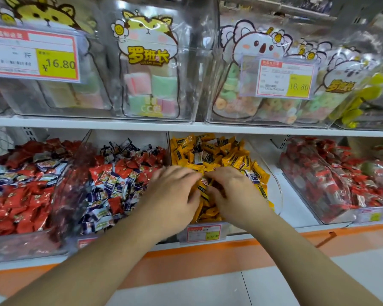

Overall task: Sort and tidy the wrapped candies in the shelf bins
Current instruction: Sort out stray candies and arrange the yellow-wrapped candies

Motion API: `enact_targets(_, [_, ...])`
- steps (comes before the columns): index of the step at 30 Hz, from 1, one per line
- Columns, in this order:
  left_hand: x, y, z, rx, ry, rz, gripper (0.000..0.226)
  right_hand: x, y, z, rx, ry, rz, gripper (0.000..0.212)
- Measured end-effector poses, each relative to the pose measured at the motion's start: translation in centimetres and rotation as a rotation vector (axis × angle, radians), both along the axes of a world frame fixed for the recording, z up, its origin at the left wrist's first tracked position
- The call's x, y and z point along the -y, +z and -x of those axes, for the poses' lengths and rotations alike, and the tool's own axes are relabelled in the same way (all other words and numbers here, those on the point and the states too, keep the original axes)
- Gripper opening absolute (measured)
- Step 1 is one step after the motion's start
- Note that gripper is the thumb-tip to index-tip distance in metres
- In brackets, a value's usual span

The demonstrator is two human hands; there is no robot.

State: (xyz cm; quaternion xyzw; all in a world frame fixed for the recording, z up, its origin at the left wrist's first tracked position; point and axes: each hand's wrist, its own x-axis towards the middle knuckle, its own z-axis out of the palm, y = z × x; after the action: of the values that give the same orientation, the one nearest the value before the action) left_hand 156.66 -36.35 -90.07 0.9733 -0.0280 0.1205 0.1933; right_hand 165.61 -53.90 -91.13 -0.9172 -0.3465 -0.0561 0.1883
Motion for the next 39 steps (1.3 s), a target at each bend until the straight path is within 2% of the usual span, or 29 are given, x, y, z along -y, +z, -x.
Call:
enact_targets(5, [0.3, -1.5, -0.5, 0.007, -0.010, -0.129, 0.044, 0.5, -0.1, -1.1, 0.104, -0.078, 0.023, 0.021])
enact_targets(11, [0.0, -2.0, -0.5, 0.043, -0.025, -0.160, 0.045, -1.1, 0.2, -1.6, 0.100, -0.113, 0.157, 0.044])
enact_targets(14, [0.1, -2.2, -0.4, 0.059, -0.017, -0.146, 0.044, -1.4, 0.2, -1.7, 0.095, -0.153, 0.168, 0.034])
enact_targets(18, [0.2, -2.4, -0.4, 0.073, -0.005, -0.127, 0.039, -1.3, -0.1, -1.4, 0.117, -0.177, 0.066, 0.016])
enact_targets(25, [0.4, -1.9, -0.3, 0.028, 0.014, -0.100, 0.041, -0.6, 0.0, -1.1, 0.136, -0.182, 0.003, 0.022])
enact_targets(28, [0.1, -1.2, 0.0, 0.076, 0.035, 0.037, 0.038, -0.2, 1.0, -0.7, 0.086, -0.195, -0.160, 0.026])
enact_targets(32, [-0.6, 0.6, 1.2, 0.187, 0.117, 0.302, 0.028, -0.6, 3.6, 1.3, -0.131, -0.169, -0.321, 0.024])
enact_targets(35, [-1.4, 1.9, 2.6, 0.121, 0.126, 0.508, 0.024, -1.6, 4.8, 3.3, -0.236, -0.110, -0.340, 0.025])
enact_targets(39, [-2.9, 2.9, 4.9, 0.068, 0.150, 0.606, 0.015, -3.4, 5.3, 5.5, -0.343, -0.029, -0.321, 0.033])
